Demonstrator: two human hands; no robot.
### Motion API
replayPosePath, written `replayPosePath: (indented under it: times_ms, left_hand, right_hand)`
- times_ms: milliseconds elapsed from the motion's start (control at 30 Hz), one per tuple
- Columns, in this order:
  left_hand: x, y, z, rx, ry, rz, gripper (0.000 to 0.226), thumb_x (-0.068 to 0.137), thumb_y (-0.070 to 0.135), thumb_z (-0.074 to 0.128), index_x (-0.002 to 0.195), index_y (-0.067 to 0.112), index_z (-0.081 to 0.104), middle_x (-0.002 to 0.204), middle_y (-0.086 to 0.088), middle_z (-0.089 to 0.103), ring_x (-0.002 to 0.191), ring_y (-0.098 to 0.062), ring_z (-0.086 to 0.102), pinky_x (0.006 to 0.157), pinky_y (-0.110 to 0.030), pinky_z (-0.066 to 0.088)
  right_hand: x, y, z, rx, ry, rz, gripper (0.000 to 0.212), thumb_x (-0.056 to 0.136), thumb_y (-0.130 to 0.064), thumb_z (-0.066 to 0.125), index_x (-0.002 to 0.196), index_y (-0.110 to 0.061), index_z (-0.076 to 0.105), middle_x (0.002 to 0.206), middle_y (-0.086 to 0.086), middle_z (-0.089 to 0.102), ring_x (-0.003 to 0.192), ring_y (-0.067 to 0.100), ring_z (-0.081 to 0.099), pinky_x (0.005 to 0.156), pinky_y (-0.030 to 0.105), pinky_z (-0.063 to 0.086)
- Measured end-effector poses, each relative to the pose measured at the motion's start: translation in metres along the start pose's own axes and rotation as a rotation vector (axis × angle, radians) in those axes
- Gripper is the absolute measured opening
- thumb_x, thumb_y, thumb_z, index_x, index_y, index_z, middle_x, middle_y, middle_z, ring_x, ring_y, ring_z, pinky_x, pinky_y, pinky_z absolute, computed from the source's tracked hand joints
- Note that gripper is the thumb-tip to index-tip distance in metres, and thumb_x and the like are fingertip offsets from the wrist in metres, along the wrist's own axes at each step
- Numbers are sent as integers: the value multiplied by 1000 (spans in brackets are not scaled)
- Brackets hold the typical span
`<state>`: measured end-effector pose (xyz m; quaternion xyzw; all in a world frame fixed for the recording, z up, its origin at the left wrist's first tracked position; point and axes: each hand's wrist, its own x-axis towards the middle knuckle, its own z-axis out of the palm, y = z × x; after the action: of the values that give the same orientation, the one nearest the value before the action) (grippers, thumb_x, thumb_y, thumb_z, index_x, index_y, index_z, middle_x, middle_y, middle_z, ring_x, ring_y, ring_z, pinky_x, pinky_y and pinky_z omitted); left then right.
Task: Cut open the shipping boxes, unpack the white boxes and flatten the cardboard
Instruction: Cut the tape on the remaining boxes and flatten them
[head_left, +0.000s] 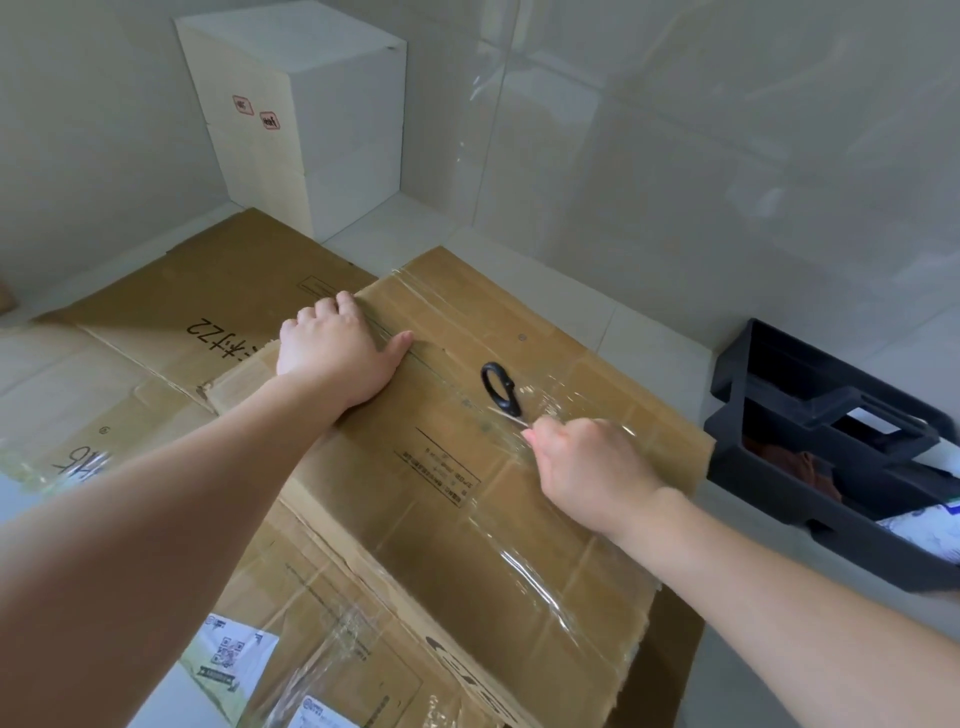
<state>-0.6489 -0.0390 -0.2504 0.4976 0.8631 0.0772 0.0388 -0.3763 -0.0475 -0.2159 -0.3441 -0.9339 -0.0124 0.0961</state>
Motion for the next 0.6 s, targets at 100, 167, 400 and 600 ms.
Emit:
replayPosePath:
  times_ms: [100, 167, 400, 600]
  left_hand:
    - [3, -6, -4, -264, 83, -79, 39, 96, 37, 33, 114, 6, 48, 112, -14, 51, 104, -32, 47, 76, -38, 38]
    - [3, -12, -6, -278, 92, -94, 32, 96, 25, 31, 105, 6, 54, 101, -9, 41, 104, -31, 41, 78, -38, 35]
    - [-9, -7, -1, -100, 159, -25, 33, 98, 26, 32, 103, 4, 55, 112, -19, 48, 104, -35, 44, 93, -42, 33]
    - [-10, -5, -2, -78, 134, -23, 35, 98, 26, 31, 107, 4, 55, 115, -18, 47, 107, -34, 42, 94, -42, 32]
  right_hand:
    - [11, -5, 3, -39, 31, -19, 33, 71, 1, 78, 55, -7, 51, 34, 10, 45, 25, 29, 43, 38, 20, 23]
    - [9, -2, 5, -31, 45, 6, 33, 73, 0, 77, 56, -7, 50, 34, 10, 45, 25, 30, 43, 35, 21, 26]
    - [10, 0, 7, -2, 54, 32, 31, 78, -3, 74, 57, -7, 51, 36, 10, 47, 27, 30, 43, 36, 25, 29]
    - [13, -1, 8, -59, 72, 12, 35, 73, -4, 79, 54, -10, 50, 33, 5, 42, 24, 26, 38, 39, 19, 22]
